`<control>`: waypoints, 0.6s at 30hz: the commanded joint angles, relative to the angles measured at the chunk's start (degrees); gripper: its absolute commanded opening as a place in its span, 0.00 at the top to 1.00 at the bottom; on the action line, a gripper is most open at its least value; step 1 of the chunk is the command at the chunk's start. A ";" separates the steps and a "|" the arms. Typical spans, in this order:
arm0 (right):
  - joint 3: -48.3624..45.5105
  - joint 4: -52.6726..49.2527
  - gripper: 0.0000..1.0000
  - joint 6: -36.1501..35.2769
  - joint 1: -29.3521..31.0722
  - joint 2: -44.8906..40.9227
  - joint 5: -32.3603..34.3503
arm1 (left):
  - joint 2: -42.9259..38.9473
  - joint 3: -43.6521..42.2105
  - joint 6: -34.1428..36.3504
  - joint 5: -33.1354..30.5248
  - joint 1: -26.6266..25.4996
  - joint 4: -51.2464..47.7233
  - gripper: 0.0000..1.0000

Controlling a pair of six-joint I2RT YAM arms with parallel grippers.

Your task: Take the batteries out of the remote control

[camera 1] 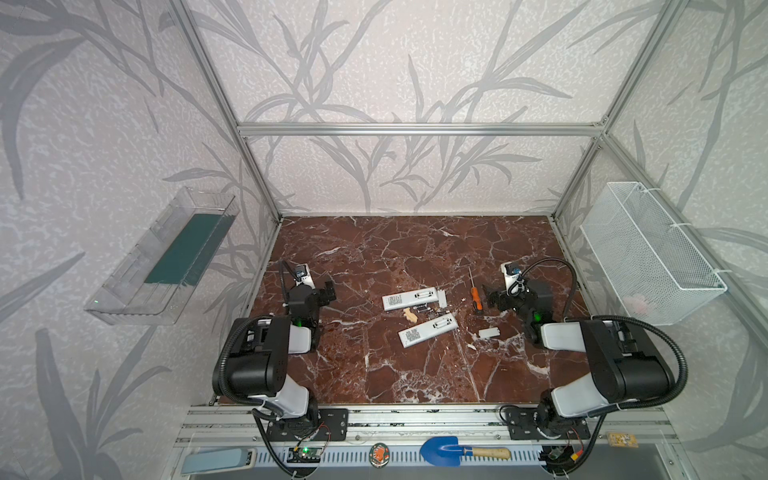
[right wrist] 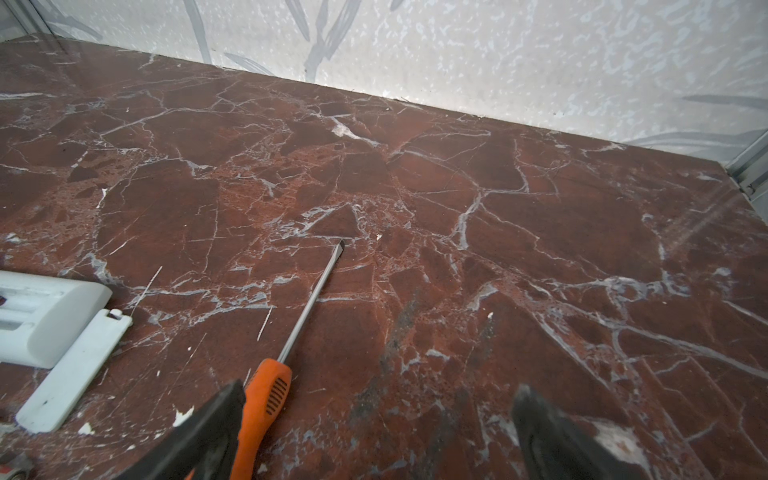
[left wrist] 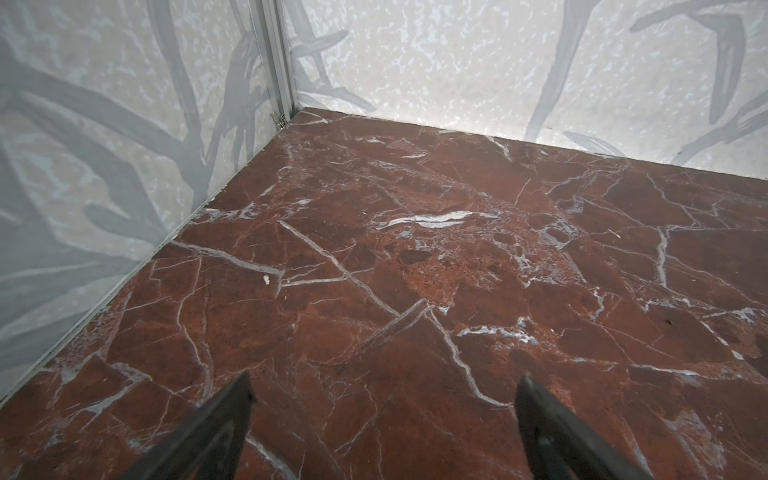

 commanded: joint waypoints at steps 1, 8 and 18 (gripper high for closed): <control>0.92 1.33 0.01 0.05 -0.39 0.26 -0.14 | -0.06 0.14 -0.19 -0.61 0.23 2.22 0.01; 0.85 1.43 0.01 0.05 -0.39 0.26 -0.10 | -0.07 0.19 -0.24 -0.69 0.23 2.05 0.01; 0.90 1.41 0.01 0.06 -0.39 0.26 -0.08 | -0.06 0.47 -0.04 -1.31 -0.14 1.52 0.01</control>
